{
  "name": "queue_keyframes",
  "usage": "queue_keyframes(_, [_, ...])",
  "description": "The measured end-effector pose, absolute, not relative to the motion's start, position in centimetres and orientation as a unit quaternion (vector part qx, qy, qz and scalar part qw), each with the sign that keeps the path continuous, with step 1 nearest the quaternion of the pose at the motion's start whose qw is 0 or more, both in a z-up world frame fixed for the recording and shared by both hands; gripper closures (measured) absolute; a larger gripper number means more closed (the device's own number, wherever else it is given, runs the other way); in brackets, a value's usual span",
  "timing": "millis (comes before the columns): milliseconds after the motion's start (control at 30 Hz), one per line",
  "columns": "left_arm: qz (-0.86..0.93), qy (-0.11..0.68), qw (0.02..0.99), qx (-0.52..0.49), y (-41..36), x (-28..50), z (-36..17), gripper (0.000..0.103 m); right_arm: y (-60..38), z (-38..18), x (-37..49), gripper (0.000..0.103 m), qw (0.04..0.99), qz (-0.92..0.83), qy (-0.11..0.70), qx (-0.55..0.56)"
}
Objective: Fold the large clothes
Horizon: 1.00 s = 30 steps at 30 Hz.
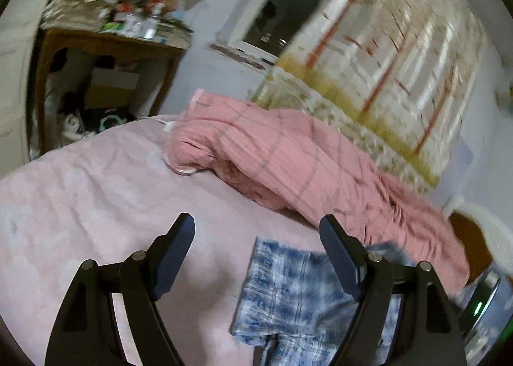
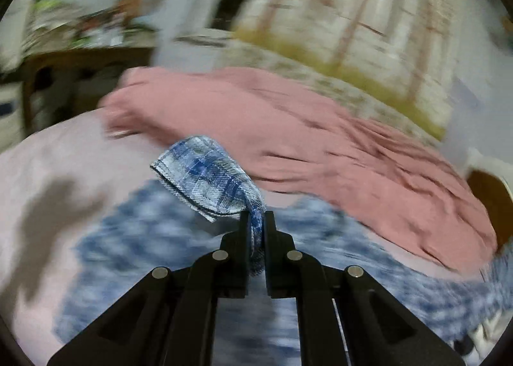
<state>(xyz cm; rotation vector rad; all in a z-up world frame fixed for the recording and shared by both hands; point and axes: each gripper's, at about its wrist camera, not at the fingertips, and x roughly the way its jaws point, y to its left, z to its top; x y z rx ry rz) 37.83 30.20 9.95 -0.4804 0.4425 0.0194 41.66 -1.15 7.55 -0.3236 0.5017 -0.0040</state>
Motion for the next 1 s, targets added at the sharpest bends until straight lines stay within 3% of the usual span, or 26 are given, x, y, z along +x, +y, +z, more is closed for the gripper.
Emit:
queue_keyframes(233, [0.004, 0.289, 0.947, -0.136, 22.3, 42.4, 7.2, 0.024, -13.6, 5.3, 43.5, 0.096, 0.951, -0.07, 0.278, -0.119])
queue_keyframes(533, [-0.024, 0.418, 0.907, -0.057, 16.1, 47.9, -1.1, 0.025, -20.3, -1.8, 47.0, 0.095, 0.937, -0.045, 0.346, -0.023])
queue_keyframes(567, [-0.011, 0.432, 0.901, -0.038, 15.4, 48.4, -2.2, 0.025, -21.0, -1.9, 47.3, 0.093, 0.935, -0.043, 0.352, -0.007])
queue_keyframes(633, [0.029, 0.449, 0.893, -0.002, 14.6, 49.0, -4.0, 0.025, -22.1, -2.0, 47.0, 0.072, 0.934, -0.046, 0.354, 0.02])
queue_keyframes(700, [0.053, 0.455, 0.888, 0.019, 14.3, 49.3, -5.0, 0.024, -23.4, -1.5, 46.6, 0.059, 0.937, -0.064, 0.344, 0.028])
queue_keyframes(833, [0.081, 0.452, 0.888, 0.004, 15.4, 49.4, -5.4, 0.033, -24.7, -1.7, 47.3, 0.058, 0.932, -0.044, 0.358, 0.047])
queue_keyframes(1000, [0.007, 0.453, 0.888, -0.074, 17.2, 49.3, -5.0, 0.04, -25.5, -5.7, 49.7, 0.058, 0.892, -0.036, 0.445, 0.063])
